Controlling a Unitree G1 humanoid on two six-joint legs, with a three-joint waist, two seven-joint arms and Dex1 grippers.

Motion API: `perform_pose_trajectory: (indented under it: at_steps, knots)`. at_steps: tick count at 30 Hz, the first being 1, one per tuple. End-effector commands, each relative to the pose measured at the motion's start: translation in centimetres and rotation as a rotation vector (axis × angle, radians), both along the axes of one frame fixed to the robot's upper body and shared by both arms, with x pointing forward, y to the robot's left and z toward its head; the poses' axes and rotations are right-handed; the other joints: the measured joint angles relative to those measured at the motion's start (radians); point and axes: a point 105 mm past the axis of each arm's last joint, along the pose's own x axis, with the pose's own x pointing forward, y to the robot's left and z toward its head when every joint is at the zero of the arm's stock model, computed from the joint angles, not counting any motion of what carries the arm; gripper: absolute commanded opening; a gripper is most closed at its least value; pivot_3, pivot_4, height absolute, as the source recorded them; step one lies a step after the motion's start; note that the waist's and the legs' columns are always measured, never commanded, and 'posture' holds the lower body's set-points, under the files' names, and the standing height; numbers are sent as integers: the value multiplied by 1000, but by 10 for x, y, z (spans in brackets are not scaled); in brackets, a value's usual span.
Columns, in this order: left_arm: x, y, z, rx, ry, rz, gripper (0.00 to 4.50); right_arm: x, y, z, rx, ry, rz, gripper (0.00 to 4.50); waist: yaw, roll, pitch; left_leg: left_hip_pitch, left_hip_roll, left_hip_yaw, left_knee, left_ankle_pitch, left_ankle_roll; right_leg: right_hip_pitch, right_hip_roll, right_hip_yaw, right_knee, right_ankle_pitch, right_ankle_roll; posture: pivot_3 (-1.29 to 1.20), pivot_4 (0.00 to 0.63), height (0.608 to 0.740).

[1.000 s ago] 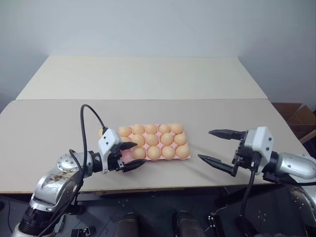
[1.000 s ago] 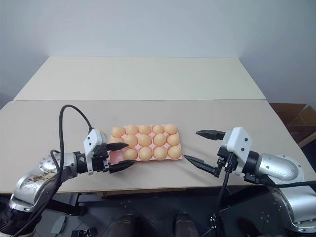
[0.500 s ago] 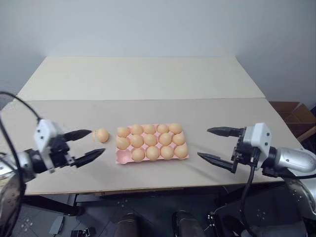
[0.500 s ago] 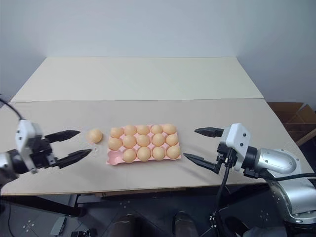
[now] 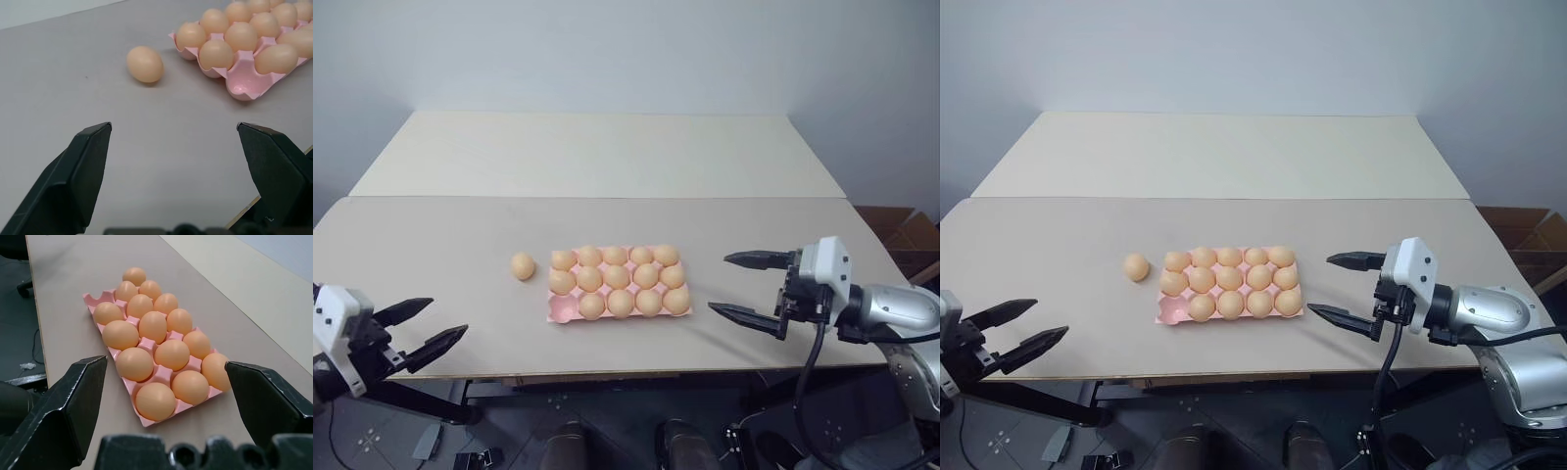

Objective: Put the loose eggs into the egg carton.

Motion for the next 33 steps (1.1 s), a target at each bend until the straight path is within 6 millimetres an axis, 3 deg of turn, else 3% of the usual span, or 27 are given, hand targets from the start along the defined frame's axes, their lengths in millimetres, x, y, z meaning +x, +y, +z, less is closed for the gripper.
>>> perform_pose_trajectory:
  at_steps: [1,8,14,21,24,30,33]
  knots:
    - [7,-5,7,2,-22,-2,4469,-2,-2,9,-5,-33,-6,4500,-1,0,0,0,0,0,0,0,0,0,0,0,0,0,0,0,150,740]
    - [60,-29,4,-56,-35,133,4469,-2,-1,10,-1,-38,-20,4500,2,-1,-1,-1,0,-1,1,0,0,1,0,0,0,4,7,0,150,740]
    - [116,-44,-12,-59,37,307,4469,-1,1,11,10,-54,-39,4500,0,-1,-1,-1,-1,-2,1,0,0,1,1,0,0,6,8,0,150,740]
    - [150,-59,-33,-66,158,361,4469,-1,3,13,15,-70,-47,4500,-6,-1,0,-2,-2,-3,1,0,0,1,2,0,0,6,8,0,150,740]
    - [154,-62,-39,-70,180,357,3849,-3,3,14,17,-77,-46,4500,-7,-1,0,-2,-2,-3,1,0,0,1,1,0,-1,6,8,0,150,740]
    - [155,-65,-40,-74,180,327,1990,-4,5,16,27,-85,-45,4500,-5,-1,-1,-2,-2,-3,1,0,0,1,1,0,0,6,8,0,150,740]
    - [150,-63,-34,-42,146,307,1912,-4,5,16,31,-87,-49,4500,-5,-1,-1,-2,-2,-3,2,0,0,1,1,0,0,6,8,0,150,740]
